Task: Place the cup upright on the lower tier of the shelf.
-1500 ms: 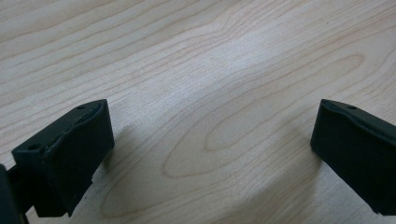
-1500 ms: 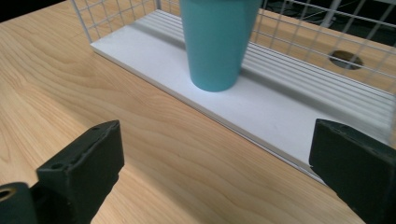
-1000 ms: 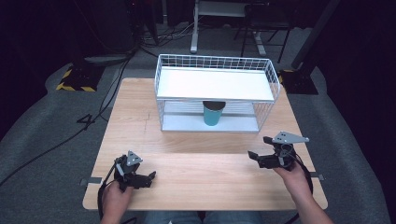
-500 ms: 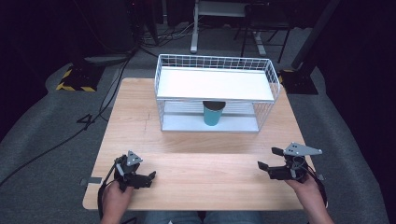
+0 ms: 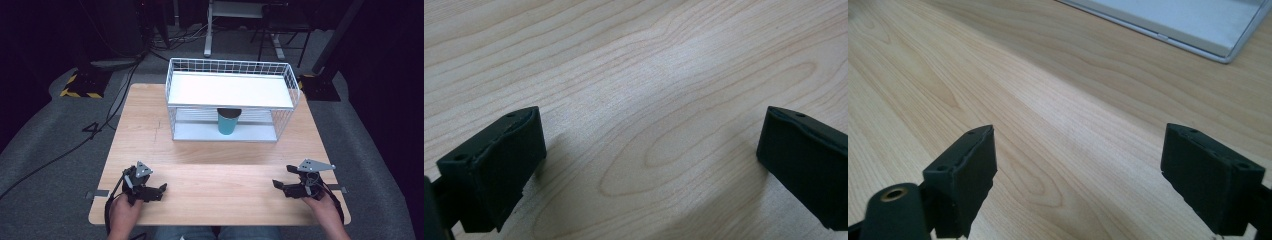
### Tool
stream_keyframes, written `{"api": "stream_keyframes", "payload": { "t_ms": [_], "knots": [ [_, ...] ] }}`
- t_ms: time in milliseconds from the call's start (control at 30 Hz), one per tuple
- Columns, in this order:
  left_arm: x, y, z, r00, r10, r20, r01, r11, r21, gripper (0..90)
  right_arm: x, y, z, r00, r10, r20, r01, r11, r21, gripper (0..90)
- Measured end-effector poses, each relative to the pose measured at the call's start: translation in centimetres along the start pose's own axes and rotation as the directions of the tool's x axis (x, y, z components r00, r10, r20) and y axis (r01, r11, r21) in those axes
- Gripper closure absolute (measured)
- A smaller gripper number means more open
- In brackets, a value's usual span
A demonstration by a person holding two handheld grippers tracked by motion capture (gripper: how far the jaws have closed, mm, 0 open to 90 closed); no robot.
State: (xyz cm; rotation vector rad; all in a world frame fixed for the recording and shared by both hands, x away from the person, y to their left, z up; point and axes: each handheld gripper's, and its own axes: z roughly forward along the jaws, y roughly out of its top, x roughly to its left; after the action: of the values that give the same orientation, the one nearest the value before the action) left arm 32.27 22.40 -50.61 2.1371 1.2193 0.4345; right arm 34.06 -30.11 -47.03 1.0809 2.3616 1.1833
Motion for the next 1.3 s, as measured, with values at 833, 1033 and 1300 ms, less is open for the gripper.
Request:
{"api": "stream_keyframes", "payload": {
  "t_ms": [833, 1033, 1300],
  "knots": [
    [0.0, 0.1, 0.0, 1.0000, 0.001, 0.003, -0.001, 1.0000, 0.003, 0.0, 0.9, -2.1, 3.1, 0.9971, -0.065, 0.038, 0.063, 0.995, 0.072, 14.6],
    [0.0, 0.1, 0.0, 1.0000, -0.003, 0.003, 0.003, 1.0000, 0.004, 0.0, 1.1, -2.1, 3.1, 0.9971, -0.062, 0.045, 0.059, 0.995, 0.075, 13.7],
    [0.0, 0.1, 0.1, 1.0000, -0.002, 0.003, 0.002, 1.0000, 0.004, 0.0, 1.1, -2.0, 3.1, 0.9969, -0.064, 0.044, 0.061, 0.995, 0.076, 13.2]
  ]
}}
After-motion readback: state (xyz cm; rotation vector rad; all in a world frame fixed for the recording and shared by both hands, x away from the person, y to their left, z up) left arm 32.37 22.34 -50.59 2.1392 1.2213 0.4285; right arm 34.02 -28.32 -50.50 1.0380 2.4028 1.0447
